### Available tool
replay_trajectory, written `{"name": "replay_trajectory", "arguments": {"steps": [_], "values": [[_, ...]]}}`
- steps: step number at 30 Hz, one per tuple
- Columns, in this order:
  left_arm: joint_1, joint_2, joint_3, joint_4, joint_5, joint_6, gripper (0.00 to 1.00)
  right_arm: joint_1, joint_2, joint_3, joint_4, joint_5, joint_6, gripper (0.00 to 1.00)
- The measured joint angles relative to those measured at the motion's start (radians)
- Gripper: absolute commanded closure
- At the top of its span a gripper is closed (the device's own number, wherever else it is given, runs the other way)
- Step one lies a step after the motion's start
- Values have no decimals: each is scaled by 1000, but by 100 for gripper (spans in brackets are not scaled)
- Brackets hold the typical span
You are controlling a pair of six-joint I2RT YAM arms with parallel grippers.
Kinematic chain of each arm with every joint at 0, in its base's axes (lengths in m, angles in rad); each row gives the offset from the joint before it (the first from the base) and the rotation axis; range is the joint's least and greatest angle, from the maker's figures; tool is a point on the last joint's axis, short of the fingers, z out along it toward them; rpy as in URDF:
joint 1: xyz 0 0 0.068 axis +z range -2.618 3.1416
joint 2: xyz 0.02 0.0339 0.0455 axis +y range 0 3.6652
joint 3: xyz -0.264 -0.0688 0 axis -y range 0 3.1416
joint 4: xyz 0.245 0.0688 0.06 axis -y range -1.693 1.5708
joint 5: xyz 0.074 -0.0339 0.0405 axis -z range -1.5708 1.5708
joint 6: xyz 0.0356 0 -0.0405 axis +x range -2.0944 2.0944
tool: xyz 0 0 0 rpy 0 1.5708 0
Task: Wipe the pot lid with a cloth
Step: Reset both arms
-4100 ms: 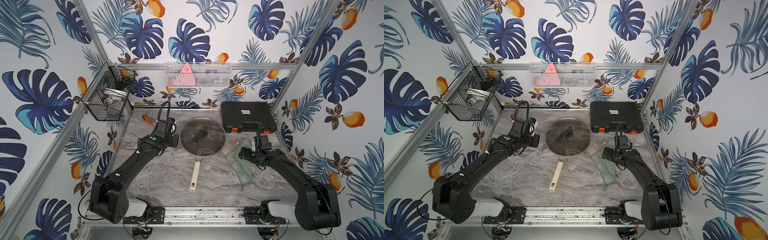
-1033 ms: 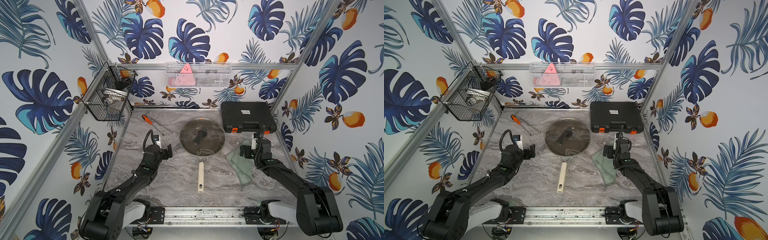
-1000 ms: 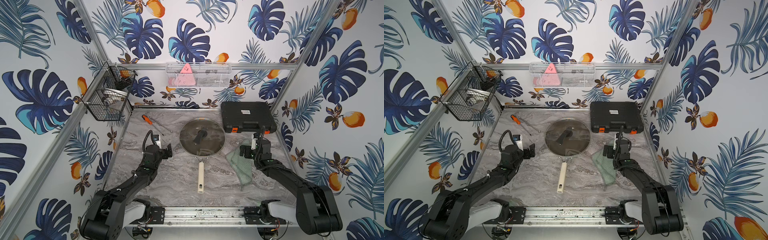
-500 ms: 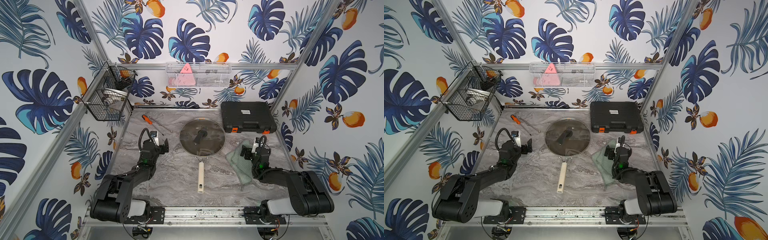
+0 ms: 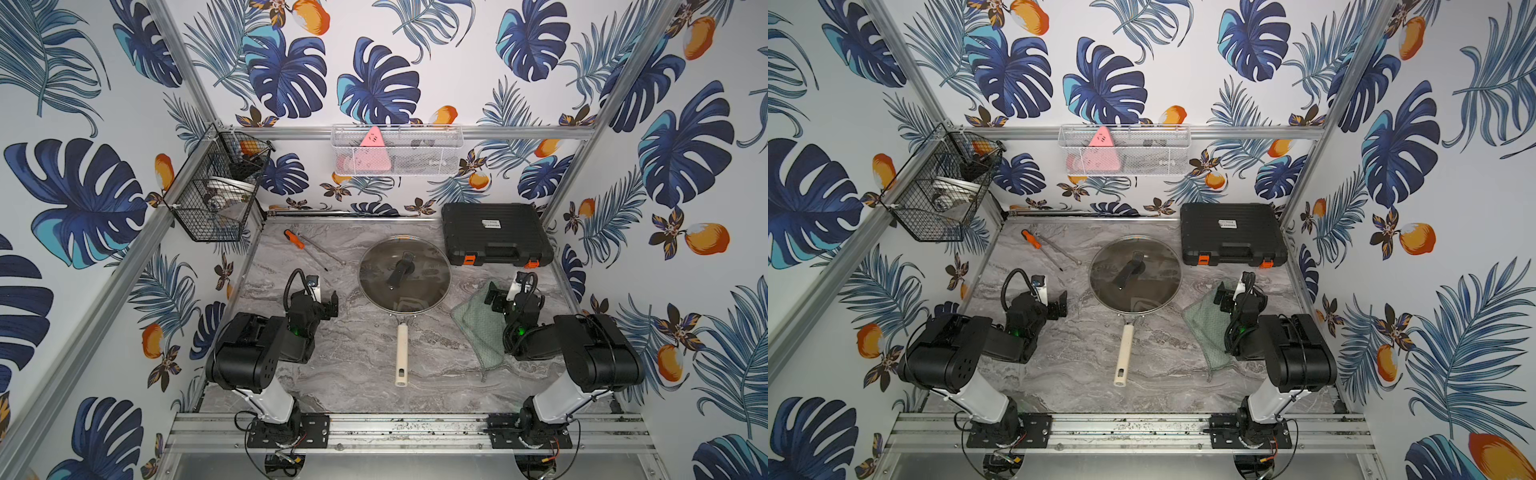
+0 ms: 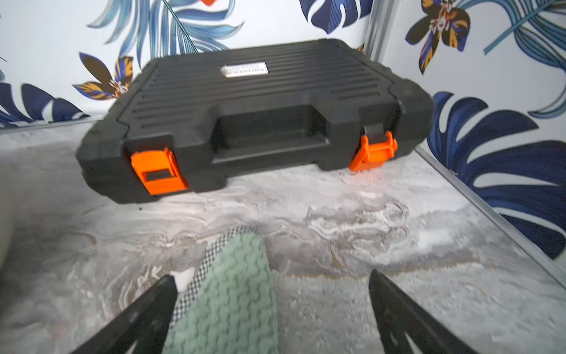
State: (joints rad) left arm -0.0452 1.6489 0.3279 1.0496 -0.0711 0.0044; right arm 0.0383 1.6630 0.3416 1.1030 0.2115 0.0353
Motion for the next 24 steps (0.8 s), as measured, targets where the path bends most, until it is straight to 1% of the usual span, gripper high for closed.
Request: {"name": "replay_trajectory", "arguments": {"steps": [3, 8, 24], "values": [[0, 2, 32, -21, -1, 0, 1, -2, -1, 9, -47, -9, 3, 0], [0, 2, 39, -34, -4, 0, 1, -13, 2, 31, -73, -18, 10, 0], [0, 4, 43, -58, -7, 0, 1, -16, 2, 34, -100, -19, 21, 0]]}}
